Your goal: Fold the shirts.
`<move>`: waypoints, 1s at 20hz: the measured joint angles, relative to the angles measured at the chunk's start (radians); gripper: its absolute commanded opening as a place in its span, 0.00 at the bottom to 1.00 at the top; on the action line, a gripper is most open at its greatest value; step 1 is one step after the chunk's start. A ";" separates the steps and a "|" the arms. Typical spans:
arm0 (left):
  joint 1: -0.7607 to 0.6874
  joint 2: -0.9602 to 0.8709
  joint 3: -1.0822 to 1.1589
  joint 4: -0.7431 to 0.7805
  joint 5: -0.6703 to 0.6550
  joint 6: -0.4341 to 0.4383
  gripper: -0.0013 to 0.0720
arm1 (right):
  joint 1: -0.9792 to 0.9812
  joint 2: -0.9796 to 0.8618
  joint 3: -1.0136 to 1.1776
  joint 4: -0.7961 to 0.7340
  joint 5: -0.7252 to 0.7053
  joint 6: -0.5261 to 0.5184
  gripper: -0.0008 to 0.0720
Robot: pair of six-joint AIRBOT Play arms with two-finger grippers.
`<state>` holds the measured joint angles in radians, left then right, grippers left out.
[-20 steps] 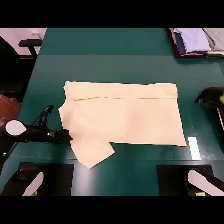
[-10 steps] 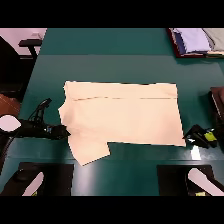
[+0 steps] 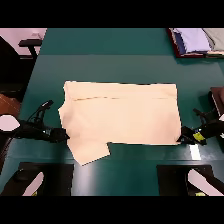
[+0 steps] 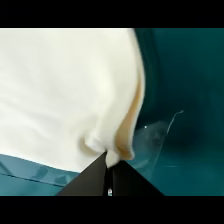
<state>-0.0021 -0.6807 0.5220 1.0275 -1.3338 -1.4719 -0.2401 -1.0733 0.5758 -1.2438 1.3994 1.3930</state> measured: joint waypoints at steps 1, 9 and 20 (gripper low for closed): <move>0.000 0.016 0.006 0.011 -0.026 0.000 0.04 | 0.014 0.009 0.014 -0.015 0.014 0.000 0.03; 0.000 0.177 0.096 0.045 -0.241 -0.061 0.04 | 0.076 0.244 0.123 -0.124 0.172 0.000 0.03; 0.000 -0.280 0.348 0.052 0.137 0.068 0.05 | 0.185 -0.113 0.519 -0.117 0.046 0.001 0.03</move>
<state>-0.0025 -0.9607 0.8703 1.0794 -1.1969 -1.4040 -0.0547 -1.1866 1.0946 -1.3613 1.4456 1.3941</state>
